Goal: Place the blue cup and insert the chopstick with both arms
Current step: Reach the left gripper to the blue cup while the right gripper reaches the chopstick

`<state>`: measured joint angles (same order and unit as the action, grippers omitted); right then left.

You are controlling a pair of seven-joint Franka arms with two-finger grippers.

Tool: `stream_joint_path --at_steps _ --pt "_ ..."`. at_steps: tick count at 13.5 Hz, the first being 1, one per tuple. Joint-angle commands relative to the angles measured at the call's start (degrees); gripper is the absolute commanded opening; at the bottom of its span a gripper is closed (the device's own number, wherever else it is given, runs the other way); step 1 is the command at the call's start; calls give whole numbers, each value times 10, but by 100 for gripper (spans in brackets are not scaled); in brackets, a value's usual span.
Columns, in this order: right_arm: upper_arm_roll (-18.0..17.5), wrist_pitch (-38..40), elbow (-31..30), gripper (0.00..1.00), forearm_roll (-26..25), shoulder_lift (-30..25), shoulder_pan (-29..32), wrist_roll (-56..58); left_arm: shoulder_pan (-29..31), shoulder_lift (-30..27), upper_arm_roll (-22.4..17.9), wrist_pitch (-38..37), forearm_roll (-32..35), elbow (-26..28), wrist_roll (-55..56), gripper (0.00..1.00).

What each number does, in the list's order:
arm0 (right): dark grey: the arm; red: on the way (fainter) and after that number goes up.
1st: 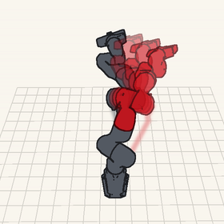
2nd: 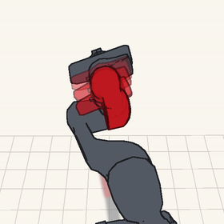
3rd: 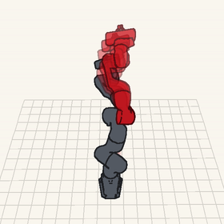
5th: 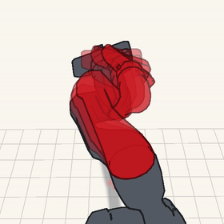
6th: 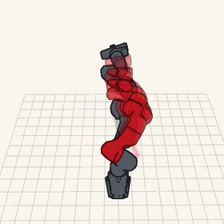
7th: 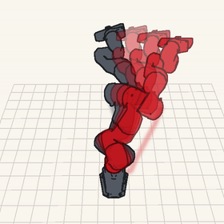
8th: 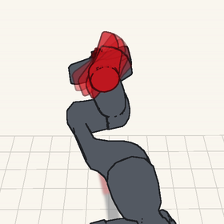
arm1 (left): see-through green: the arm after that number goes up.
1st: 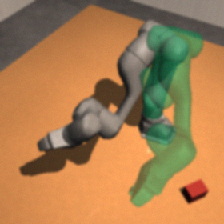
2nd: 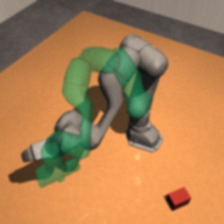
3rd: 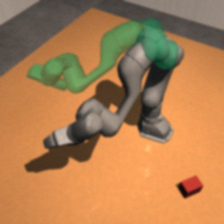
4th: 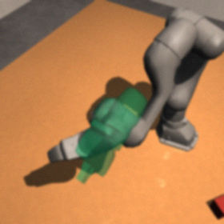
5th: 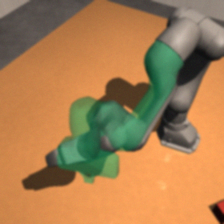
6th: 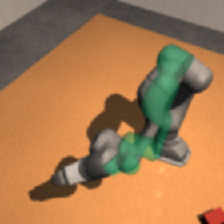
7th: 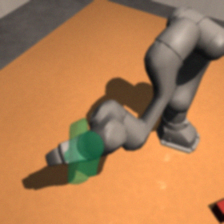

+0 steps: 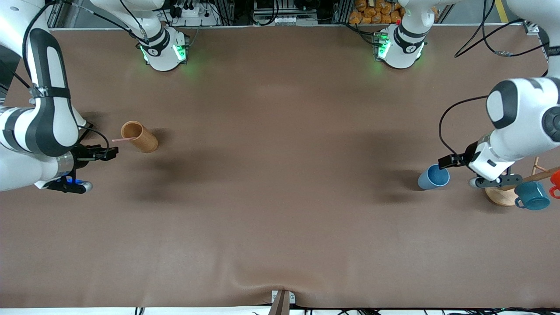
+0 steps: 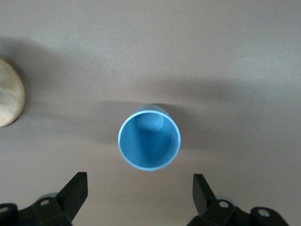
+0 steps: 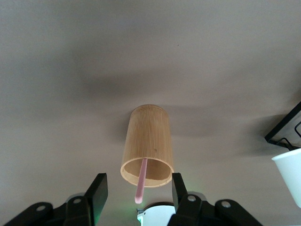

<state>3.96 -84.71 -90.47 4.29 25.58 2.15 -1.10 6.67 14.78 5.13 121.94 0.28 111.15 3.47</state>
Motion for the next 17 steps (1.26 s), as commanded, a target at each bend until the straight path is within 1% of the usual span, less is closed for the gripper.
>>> stream_joint_path --at_steps 1,2,4,5,6,8,9,10,11,13,15,17 --pt "-4 5 -12 56 10 0 4 -9 3 14 3 28 11 6 -3 88" --pt "-4 4 -22 51 10 0 1 -9 3 19 3 34 10 10 -3 82" --pt "-4 11 -30 41 16 -2 1 -10 4 31 3 52 11 13 -3 80" --pt "-4 11 -38 34 17 -4 1 -9 11 39 3 59 11 13 -3 79" --pt "-4 10 -40 23 17 -4 1 -9 12 40 3 61 11 13 -3 78" --pt "-4 11 -40 18 17 -5 0 -9 12 44 3 62 11 13 -3 75" --pt "-4 16 -40 13 17 -5 0 -9 13 48 3 62 11 13 -3 73" --pt "-4 18 -40 9 17 -6 0 -9 16 51 3 63 11 13 -3 71" --pt "-4 20 -39 0 17 -6 0 -9 16 56 3 64 11 13 -3 68" --pt "-4 30 -32 0 17 -12 -1 -8 16 61 3 66 10 12 -3 64" --pt "-4 53 -15 0 16 -20 -6 -8 17 67 3 71 10 12 -3 64" --pt "-4 100 34 0 11 -20 -7 -8 17 68 2 71 10 13 -3 63"
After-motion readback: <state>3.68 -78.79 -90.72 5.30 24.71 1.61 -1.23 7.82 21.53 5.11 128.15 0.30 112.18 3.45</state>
